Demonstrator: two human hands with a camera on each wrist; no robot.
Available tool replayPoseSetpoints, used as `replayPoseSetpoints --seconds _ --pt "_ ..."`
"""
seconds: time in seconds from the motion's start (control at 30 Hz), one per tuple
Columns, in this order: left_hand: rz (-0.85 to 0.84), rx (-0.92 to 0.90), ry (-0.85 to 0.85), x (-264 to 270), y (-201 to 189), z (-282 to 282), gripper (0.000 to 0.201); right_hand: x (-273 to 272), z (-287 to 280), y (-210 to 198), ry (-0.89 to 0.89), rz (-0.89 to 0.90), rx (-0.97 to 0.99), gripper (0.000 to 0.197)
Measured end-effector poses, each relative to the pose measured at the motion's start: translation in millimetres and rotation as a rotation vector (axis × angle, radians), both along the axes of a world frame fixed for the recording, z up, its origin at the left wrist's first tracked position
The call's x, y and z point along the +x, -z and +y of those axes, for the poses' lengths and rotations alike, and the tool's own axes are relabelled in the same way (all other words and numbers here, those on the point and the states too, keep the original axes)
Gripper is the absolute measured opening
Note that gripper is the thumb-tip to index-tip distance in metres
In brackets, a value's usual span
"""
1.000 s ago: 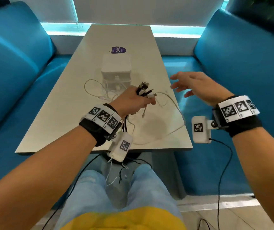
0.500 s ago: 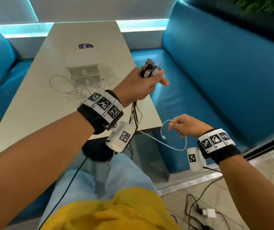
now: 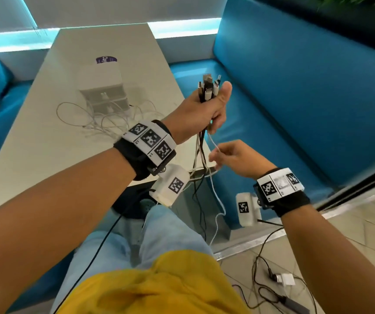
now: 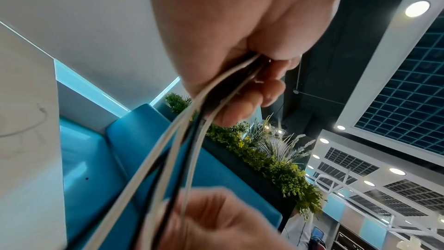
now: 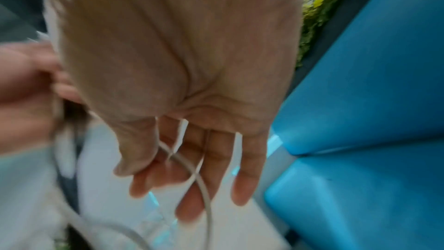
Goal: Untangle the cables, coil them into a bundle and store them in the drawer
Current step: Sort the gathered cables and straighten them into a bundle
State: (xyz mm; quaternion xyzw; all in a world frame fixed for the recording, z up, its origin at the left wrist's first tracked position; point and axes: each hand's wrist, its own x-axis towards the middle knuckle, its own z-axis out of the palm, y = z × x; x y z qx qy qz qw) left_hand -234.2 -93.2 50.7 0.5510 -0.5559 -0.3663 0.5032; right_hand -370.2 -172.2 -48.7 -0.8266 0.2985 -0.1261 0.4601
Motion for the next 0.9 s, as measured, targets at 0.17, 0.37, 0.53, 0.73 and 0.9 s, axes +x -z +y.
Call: replayPoseSetpoints --seconds 0.17,0.37,0.53,0.73,0.9 --pt "0.071 0.115 0.013 6 14 0 0.047 -15 -13 49 0.017 0.130 0.092 0.030" --pt "0.070 0.102 0.032 2 12 0 0.051 -32 -22 94 0.079 0.452 0.023 0.022" --pt "0.084 0.068 0.008 15 -1 -3 0.052 -72 -15 143 0.185 0.591 0.101 0.041" --pt "0.112 0.121 0.021 -11 21 -11 0.052 -61 -19 109 0.057 0.593 0.154 0.061" --pt "0.135 0.113 0.060 -28 31 -17 0.050 -39 -1 3 -0.063 -0.004 0.337 0.075"
